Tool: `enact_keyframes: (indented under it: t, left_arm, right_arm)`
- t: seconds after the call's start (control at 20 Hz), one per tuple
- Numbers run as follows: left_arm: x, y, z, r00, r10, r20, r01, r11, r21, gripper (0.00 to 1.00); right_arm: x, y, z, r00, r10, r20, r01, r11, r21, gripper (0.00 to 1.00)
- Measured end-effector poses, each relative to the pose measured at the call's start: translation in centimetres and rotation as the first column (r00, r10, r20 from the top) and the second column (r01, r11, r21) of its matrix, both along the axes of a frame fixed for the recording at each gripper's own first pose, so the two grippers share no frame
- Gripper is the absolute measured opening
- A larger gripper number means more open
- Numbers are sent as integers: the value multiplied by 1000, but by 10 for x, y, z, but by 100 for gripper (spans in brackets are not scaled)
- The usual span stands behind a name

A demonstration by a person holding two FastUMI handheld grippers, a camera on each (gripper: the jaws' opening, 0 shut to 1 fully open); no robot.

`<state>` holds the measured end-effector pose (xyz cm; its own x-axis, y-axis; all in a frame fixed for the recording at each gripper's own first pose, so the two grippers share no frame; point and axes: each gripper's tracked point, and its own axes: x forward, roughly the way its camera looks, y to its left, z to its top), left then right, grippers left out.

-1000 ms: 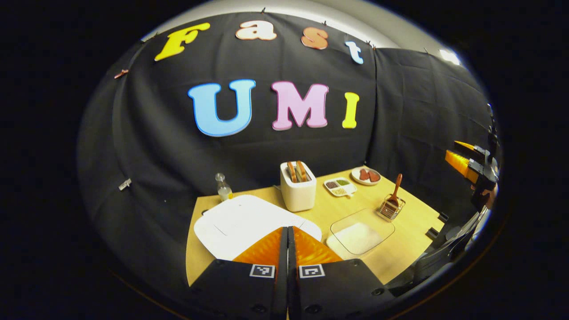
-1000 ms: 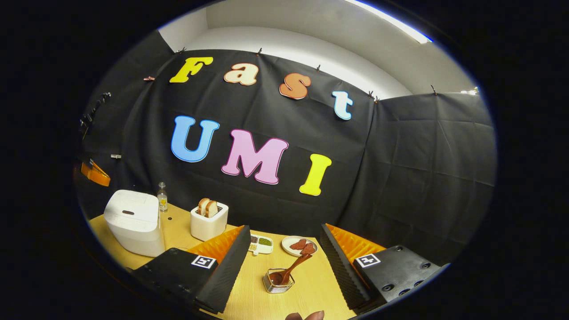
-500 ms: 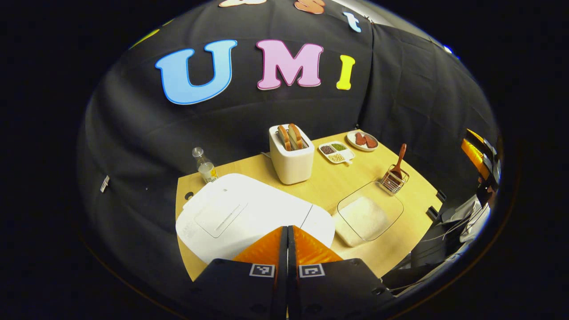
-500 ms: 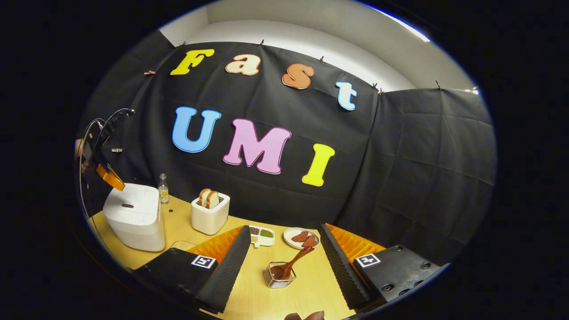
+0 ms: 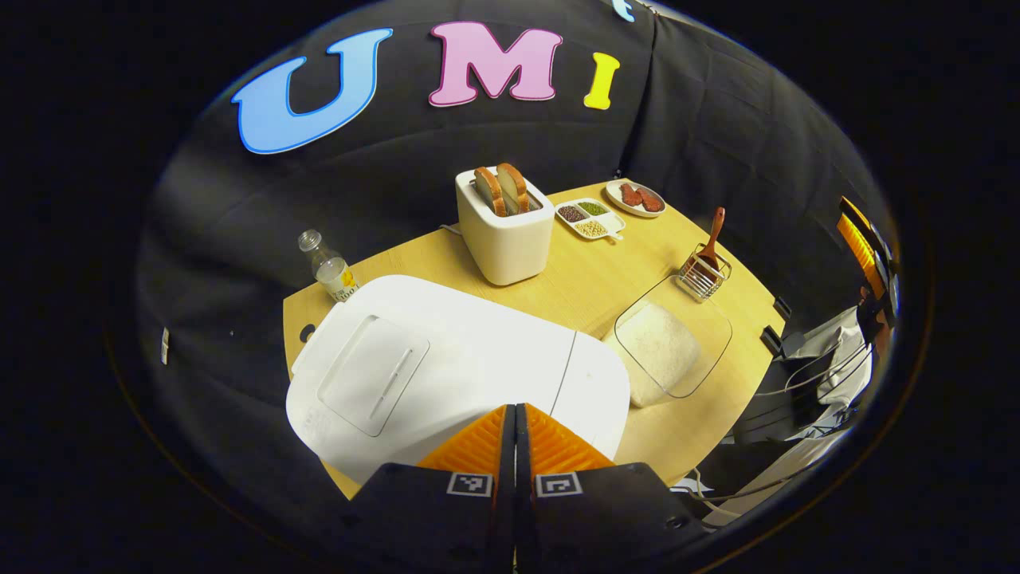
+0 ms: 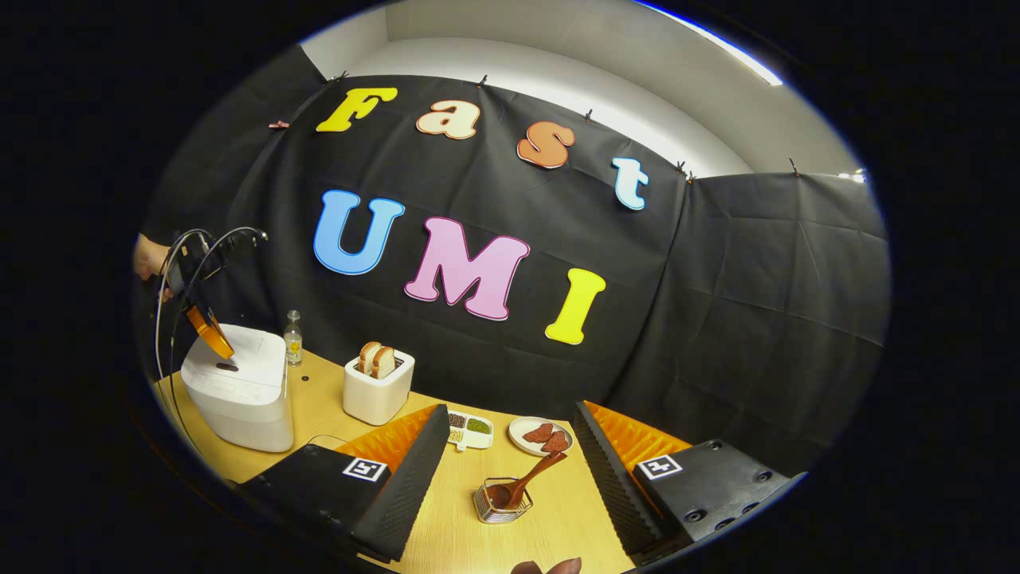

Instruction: Close the left gripper, press the button to open the rice cooker; take a wooden spoon from the chopstick holder with the right hand, scoop a spoonful of rice and pour it into the rice cooker, then put the wooden spoon back into the chopstick holder.

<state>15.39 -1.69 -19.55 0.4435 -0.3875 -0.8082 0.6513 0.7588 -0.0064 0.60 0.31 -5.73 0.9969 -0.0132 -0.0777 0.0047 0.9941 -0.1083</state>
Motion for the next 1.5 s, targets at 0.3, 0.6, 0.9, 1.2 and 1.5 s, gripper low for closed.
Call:
enact_keyframes:
  t: [0.3, 0.6, 0.9, 1.2, 1.5]
  left_arm:
    - [-2, 2, -22, 999, -19, -28, 20, 999, 32, 6]
    - [-3, 5, -27, 998, -9, -58, 11, 1000, 26, 7]
    - [14, 7, 26, 979, 19, 203, -22, 1000, 9, 6]
    - [45, 57, 152, 698, 259, 667, -217, 965, -147, 10]
    - [3, 71, 226, 432, 438, 789, -181, 899, -400, 84]
  right_arm:
    - [-3, -7, -15, 999, -35, -39, 35, 999, 20, 98]
    - [-8, -6, -21, 997, -47, -56, 49, 998, 34, 98]
    - [-12, -8, -18, 997, -55, -48, 56, 998, 31, 98]
    - [-14, -5, -8, 998, -52, -28, 53, 997, 58, 98]
    - [-13, 1, 7, 1000, -24, 9, 23, 997, 70, 98]
